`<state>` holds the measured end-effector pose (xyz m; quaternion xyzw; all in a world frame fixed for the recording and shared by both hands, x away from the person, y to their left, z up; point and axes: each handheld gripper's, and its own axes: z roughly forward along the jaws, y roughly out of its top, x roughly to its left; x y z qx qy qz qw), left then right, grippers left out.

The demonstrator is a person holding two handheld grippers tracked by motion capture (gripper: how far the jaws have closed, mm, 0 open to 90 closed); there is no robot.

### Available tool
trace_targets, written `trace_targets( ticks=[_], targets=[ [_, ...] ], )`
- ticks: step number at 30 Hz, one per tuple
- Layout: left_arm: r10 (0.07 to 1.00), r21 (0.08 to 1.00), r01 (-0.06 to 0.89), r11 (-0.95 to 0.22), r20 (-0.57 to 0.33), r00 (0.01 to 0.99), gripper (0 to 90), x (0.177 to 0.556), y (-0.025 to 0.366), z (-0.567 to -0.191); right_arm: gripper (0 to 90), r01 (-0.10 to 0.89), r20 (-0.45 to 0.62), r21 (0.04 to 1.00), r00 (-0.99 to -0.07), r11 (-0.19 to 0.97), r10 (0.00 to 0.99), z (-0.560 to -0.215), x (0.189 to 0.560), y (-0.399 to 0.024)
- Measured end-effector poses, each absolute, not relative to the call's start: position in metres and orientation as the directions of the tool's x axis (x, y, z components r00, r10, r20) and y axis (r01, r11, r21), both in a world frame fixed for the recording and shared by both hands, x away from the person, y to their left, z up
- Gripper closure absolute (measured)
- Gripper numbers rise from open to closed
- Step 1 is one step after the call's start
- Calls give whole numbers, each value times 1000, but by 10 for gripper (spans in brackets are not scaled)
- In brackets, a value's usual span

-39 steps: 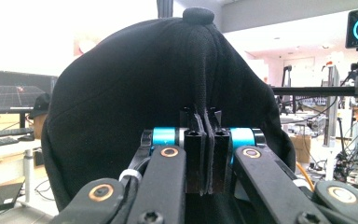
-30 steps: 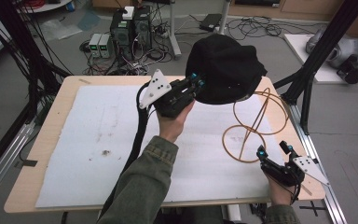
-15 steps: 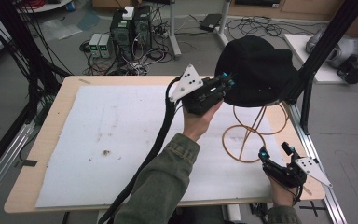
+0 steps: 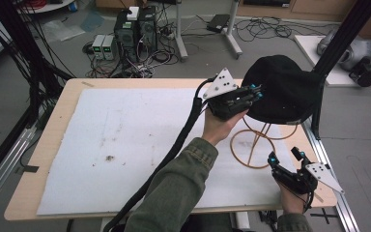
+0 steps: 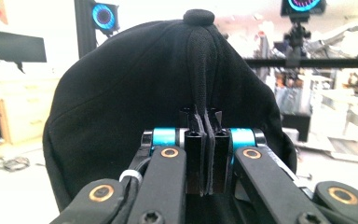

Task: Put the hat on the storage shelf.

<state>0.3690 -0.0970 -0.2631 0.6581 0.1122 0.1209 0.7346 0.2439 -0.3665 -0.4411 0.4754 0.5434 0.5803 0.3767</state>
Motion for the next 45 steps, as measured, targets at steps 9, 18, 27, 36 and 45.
trace_targets(
  ticks=[9,18,27,36,45],
  targets=[
    [296,998,58,8,-58,953,881,374,-105,-262,105,74,145,989,-257,-130,955,-441,242,-368],
    [299,988,96,-117,-57,953,878,374,-117,-260,105,74,145,989,-262,-130,954,-440,242,-367],
    [308,984,105,-144,-56,950,877,372,-119,-261,104,70,145,989,-259,-131,955,-440,242,-369],
    [335,985,115,-130,-65,940,857,369,-115,-267,104,73,148,988,-261,-133,954,-440,242,-368],
    [338,984,143,-105,-100,936,783,371,-112,-274,105,74,145,989,-265,-130,953,-440,242,-367]
  ],
)
